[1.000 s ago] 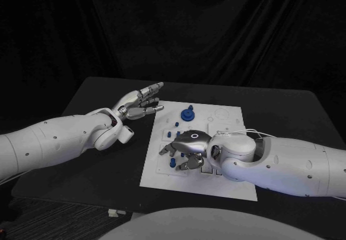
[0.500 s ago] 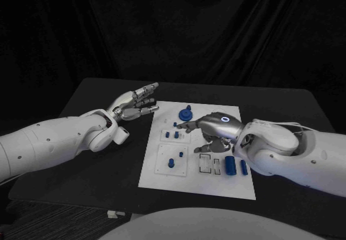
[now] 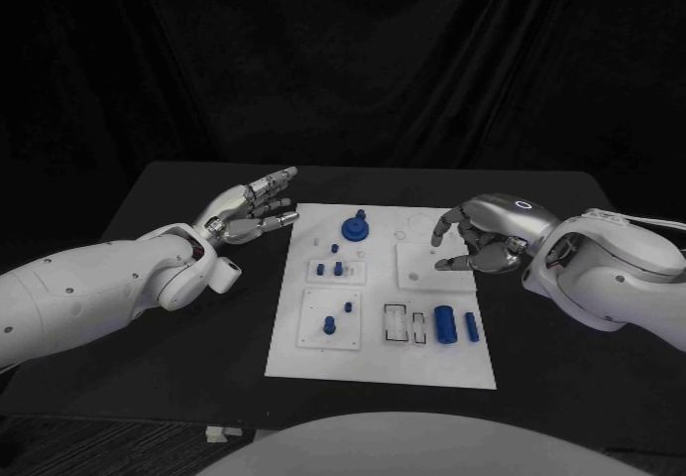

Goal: Assemble the parts on the task board

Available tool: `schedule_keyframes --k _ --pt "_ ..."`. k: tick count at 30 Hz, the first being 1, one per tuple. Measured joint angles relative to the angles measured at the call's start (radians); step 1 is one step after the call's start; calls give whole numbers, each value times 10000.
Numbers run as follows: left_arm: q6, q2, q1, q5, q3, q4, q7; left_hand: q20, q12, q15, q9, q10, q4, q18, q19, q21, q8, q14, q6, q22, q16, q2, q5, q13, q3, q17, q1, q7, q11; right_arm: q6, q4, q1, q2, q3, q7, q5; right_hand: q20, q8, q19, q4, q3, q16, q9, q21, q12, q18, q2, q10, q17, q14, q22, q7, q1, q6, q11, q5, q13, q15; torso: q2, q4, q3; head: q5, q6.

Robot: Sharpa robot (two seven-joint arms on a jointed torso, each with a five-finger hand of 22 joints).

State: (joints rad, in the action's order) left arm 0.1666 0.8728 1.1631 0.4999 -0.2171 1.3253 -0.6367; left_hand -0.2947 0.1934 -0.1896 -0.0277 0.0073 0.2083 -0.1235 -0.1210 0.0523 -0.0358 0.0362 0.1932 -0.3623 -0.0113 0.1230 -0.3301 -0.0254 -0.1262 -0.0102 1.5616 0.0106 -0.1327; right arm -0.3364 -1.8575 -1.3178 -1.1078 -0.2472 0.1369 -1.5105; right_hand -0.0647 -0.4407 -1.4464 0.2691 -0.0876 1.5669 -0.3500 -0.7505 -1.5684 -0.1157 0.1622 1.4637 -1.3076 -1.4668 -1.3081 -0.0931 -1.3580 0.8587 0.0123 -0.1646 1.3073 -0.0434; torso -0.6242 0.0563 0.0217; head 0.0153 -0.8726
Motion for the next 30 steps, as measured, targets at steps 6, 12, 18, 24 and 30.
schedule_keyframes --k 6,12,18,24,30 --pt "9 51 -28 0 0 11 -2 0 -1 0 1 0 0 0 0 0 0 0 0 35 0 0 0 0 0 1 0 0 0 827 30 231 -166 -6 1059 172 129 435 -189 246 174 15 -95 -2116 0 150 25 37 -5 14 1 98 2640 756 -37 -292 9 -16 33 -42 15 -35 0" --pt "9 27 -48 0 0 36 -4 0 -1 0 1 0 0 0 1 0 0 0 0 35 0 0 0 0 0 1 0 0 1 1706 79 422 -156 -15 2225 240 336 613 -198 273 136 15 -326 -2726 0 148 -158 20 -5 13 1 472 4517 2293 -272 -7 8 -351 44 -73 8 -136 0" --pt "9 41 -67 0 0 42 -4 0 -1 -11 2 14 0 0 1 0 0 10 0 68 0 28 -39 0 0 -3 -28 0 -12 2061 27 503 -103 -14 2905 286 434 794 -205 244 58 15 -438 -3653 0 307 -213 39 -4 10 2 691 4567 3118 -441 255 7 -471 45 -92 1 -135 0" --pt "7 41 -73 0 0 44 -3 0 -1 -70 2 35 0 0 1 0 0 181 36 90 -52 91 -39 0 0 -57 -11 -36 -34 2299 -74 538 4 -12 3327 351 454 886 -185 251 28 14 -559 -4113 0 305 -378 17 -4 10 3 789 4733 3527 -484 302 6 -471 51 -82 7 -174 0" --pt "6 28 -78 0 0 33 2 0 -2 -71 -7 35 0 0 1 -1 0 181 36 90 -52 91 -39 1 0 -57 -11 -35 -34 2576 -78 607 164 -10 3648 623 574 1042 -203 179 -90 14 -692 -4521 0 465 -760 14 -3 6 4 855 4866 3698 -555 302 5 -612 54 -72 12 -200 0"
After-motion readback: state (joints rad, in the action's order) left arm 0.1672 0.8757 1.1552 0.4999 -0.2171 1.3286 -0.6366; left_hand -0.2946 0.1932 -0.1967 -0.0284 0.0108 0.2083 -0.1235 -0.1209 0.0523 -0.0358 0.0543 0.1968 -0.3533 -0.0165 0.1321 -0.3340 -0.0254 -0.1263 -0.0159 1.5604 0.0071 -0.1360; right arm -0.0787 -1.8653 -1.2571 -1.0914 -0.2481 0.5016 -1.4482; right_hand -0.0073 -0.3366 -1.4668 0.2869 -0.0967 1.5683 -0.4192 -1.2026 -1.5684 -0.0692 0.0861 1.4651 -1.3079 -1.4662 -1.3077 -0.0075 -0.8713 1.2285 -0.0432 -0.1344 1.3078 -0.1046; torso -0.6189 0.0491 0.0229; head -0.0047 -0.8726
